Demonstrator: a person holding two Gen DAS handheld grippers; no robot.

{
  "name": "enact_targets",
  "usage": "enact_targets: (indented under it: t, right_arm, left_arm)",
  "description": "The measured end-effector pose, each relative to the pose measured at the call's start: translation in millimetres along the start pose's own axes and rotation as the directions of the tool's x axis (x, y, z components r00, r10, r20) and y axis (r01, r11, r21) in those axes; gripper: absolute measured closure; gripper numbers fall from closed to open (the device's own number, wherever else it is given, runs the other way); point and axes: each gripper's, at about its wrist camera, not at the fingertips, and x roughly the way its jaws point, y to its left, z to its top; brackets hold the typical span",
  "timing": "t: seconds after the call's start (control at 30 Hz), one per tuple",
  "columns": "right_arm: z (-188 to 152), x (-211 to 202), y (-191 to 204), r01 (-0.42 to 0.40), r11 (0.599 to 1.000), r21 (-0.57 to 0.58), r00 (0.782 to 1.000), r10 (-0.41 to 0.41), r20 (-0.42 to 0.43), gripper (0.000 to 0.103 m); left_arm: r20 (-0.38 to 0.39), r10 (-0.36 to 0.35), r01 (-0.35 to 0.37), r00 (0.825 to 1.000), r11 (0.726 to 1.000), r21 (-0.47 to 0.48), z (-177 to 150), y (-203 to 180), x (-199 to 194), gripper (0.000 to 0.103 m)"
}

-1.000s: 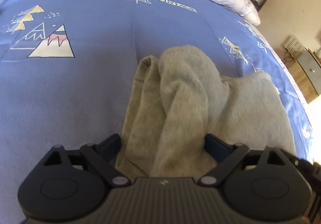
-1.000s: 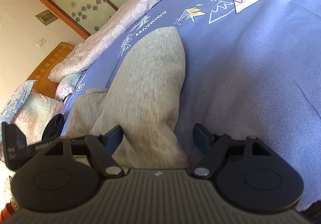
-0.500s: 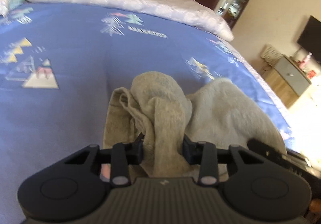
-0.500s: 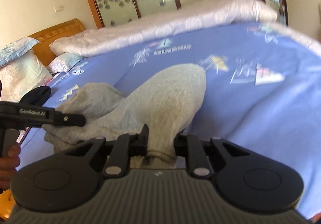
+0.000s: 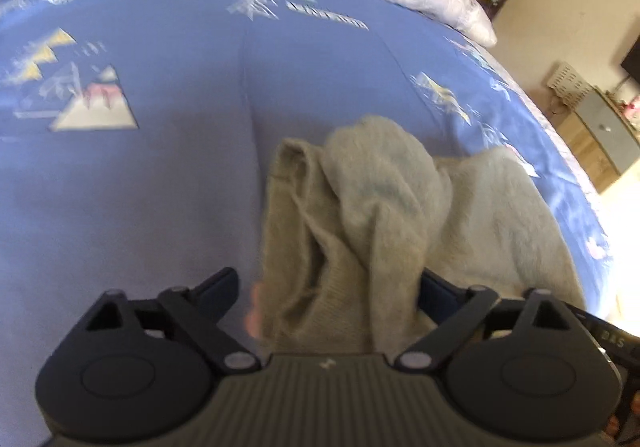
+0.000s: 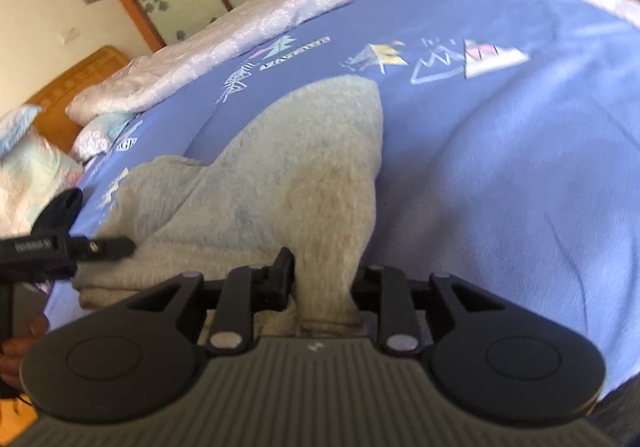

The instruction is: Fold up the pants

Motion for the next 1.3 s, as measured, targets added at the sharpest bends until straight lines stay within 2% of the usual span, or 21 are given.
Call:
enact_targets:
  t: [0.07,0.17,0.2,0.3,0.37,0.43,0.47,0.57,0.63,0.67,0.7,0.77,0.87,1.07,1.13,1.17,1.2,1.23,1.27,1.3]
  right_arm:
    - [-1.6,-2.8,-4.9,-0.007,1.000,0.029,1.000,0.007,-0.004,0.071]
    - [-1.3,-4.1,-7.3,-0.017,0.999,0.050,1.000,0.017,-0.008,0.069]
    - [-1.9,-4.5,-7.3,-0.017,0.998,0.053,1.000,0.017,-0.009,0.069]
    - [-1.3,-5.0,-7.0,-0.013,0.999,0.051,1.000,0.014,-0.007,0.068]
    - [-1.1,-4.1,-9.9,-0.017,0.998,0.066,1.000,0.018,-0.008,0.067]
    - [-1.5,-3.8,-12.3,-0.025,0.996,0.088,1.000,0.026,-0.012,0.065]
    - [-1.6,-4.4,-13.4,-0.027,0.995,0.092,1.000,0.028,-0.013,0.065]
    - [-2.4,-6.7,-12.6,-0.024,0.996,0.084,1.000,0.025,-0.016,0.065]
    - [-2.8,-7.3,-13.3,-0.025,0.996,0.088,0.999,0.026,-0.018,0.065]
    - [-2.5,-7.0,-14.2,-0.026,0.996,0.091,0.999,0.028,-0.018,0.064]
    - [-2.7,-6.6,-14.3,-0.028,0.995,0.093,0.999,0.029,-0.019,0.064]
    - [-3.0,-5.7,-13.0,-0.027,0.996,0.089,0.999,0.029,-0.022,0.064]
    - [-2.2,-5.2,-9.6,-0.031,0.997,0.068,0.999,0.033,-0.027,0.070]
    - [-4.2,-5.6,2.3,-0.007,1.000,0.001,1.000,0.007,-0.025,0.072]
    - [-3.4,-4.0,1.9,-0.002,1.000,-0.005,1.000,0.002,-0.025,0.071]
    - [-3.2,-3.3,0.3,-0.004,1.000,0.006,1.000,0.004,-0.026,0.070]
    - [-2.8,-2.8,-2.8,-0.009,1.000,0.025,1.000,0.010,-0.029,0.069]
    - [-3.0,-2.5,-4.4,-0.015,0.999,0.042,0.999,0.016,-0.030,0.069]
    - [-2.3,-2.5,-6.1,-0.020,0.998,0.054,0.999,0.022,-0.032,0.069]
    - [-2.0,-2.5,-8.0,-0.022,0.998,0.063,0.999,0.024,-0.034,0.069]
  left_arm:
    - [-0.014,-0.027,0.027,1.000,1.000,-0.009,-3.6,-1.3,5.9,0.016]
    - [-0.015,-0.061,0.061,0.998,0.998,-0.032,-8.0,-4.8,5.1,0.036]
    - [-0.002,-0.077,0.077,0.997,0.996,-0.044,-7.2,-5.2,0.4,0.039]
    - [0.038,-0.099,0.101,0.994,0.994,-0.041,-7.4,-6.3,-10.7,0.042]
    - [0.032,-0.087,0.089,0.996,0.995,-0.039,-7.9,-6.0,-8.0,0.036]
    - [-0.015,-0.065,0.064,0.998,0.996,-0.058,-8.2,-1.2,5.2,0.023]
    - [-0.031,-0.065,0.063,0.997,0.996,-0.060,-8.3,1.2,12.0,0.013]
    - [-0.026,-0.054,0.053,0.998,0.998,-0.033,-7.9,-1.8,15.3,0.011]
    - [-0.030,-0.044,0.043,0.999,0.999,-0.022,-7.7,-4.4,14.6,0.018]
    - [-0.031,-0.049,0.048,0.998,0.999,-0.017,-7.4,-5.8,14.3,0.030]
    - [-0.033,-0.059,0.058,0.998,0.998,-0.022,-7.9,-6.6,13.0,0.037]
    - [-0.030,-0.057,0.056,0.998,0.998,-0.032,-7.2,-6.6,10.6,0.044]
    - [-0.015,-0.041,0.040,0.999,0.998,-0.038,-8.6,-7.8,5.8,0.049]
    - [0.053,0.046,-0.049,0.998,0.996,0.074,-14.6,-32.1,-7.3,0.056]
    - [0.047,0.032,-0.034,0.998,0.997,0.062,-13.8,-28.8,-8.0,0.052]
    - [0.035,0.026,-0.027,0.999,0.999,0.034,-13.0,-22.8,-6.5,0.042]
    - [0.019,0.023,-0.023,1.000,1.000,-0.012,-12.6,-13.2,-4.8,0.026]
    - [0.001,0.027,-0.027,1.000,0.998,-0.053,-12.0,-5.5,-2.3,0.016]
    - [-0.013,0.020,-0.021,1.000,0.996,-0.090,-12.2,2.5,-0.2,0.009]
    - [-0.018,-0.006,0.004,1.000,0.994,-0.113,-12.3,8.3,-0.1,0.008]
